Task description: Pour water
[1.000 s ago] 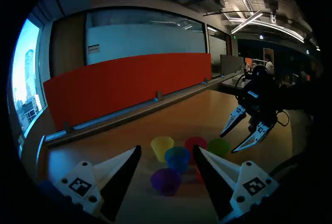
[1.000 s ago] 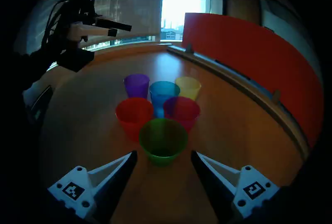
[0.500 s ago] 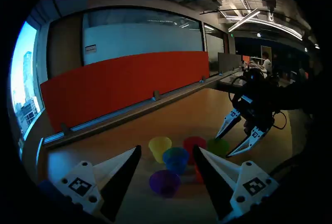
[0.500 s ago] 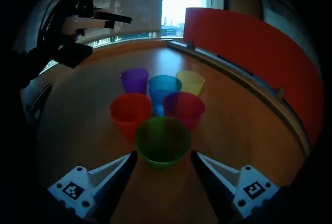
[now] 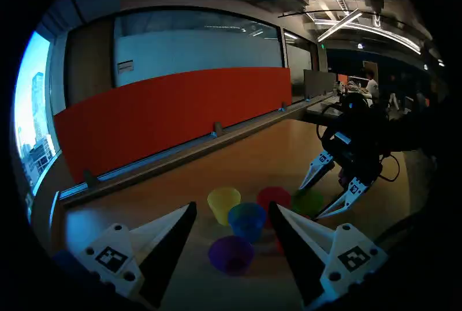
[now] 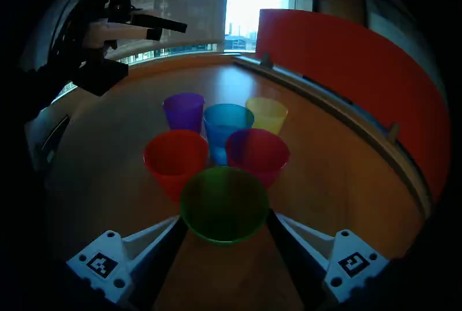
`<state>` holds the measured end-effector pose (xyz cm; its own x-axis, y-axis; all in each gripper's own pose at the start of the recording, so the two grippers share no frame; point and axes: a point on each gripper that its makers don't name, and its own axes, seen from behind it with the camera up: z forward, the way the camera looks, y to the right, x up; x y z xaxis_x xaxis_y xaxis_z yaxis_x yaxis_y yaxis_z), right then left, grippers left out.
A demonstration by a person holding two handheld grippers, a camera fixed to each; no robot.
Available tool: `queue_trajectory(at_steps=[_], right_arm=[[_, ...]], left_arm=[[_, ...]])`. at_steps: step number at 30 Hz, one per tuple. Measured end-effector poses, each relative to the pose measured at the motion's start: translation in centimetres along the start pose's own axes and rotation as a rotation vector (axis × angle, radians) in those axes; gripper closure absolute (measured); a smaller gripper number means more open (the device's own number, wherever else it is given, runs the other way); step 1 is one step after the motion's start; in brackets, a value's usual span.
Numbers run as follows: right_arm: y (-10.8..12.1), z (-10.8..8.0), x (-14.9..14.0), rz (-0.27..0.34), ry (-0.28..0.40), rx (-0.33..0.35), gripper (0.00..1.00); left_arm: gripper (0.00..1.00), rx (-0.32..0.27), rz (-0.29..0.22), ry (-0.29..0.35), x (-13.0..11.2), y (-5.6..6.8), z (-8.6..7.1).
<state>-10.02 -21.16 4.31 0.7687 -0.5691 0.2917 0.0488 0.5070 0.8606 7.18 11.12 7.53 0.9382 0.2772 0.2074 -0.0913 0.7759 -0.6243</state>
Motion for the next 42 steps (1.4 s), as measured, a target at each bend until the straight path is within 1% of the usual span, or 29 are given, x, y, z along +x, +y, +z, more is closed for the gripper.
queue_trajectory(at_steps=[5,11,18,24,33,42], right_arm=[[0.0,0.2,0.2,0.004,0.009,0.004,0.01],[-0.2,0.3,0.1,0.016,0.016,0.014,0.11],[0.0,0.0,0.3,0.025,0.034,0.01,0.12],[-0.1,-0.9,1.5,0.017,0.075,0.003,0.12],[-0.4,-2.7,2.3,0.006,0.132,-0.022,0.12],[-0.6,-4.6,3.7,0.007,0.209,-0.051,0.12]], left_arm=[[0.08,0.0,-0.003,-0.001,-0.2,-0.2,0.1],[0.08,-0.002,0.001,-0.004,-0.3,-0.1,0.2],[0.08,-0.005,0.004,-0.008,-0.5,0.0,0.4],[0.08,-0.006,0.009,-0.008,-0.4,0.2,0.7],[0.08,-0.008,0.02,-0.008,-0.4,0.5,1.0],[0.08,-0.008,0.028,-0.011,-0.3,0.7,1.6]])
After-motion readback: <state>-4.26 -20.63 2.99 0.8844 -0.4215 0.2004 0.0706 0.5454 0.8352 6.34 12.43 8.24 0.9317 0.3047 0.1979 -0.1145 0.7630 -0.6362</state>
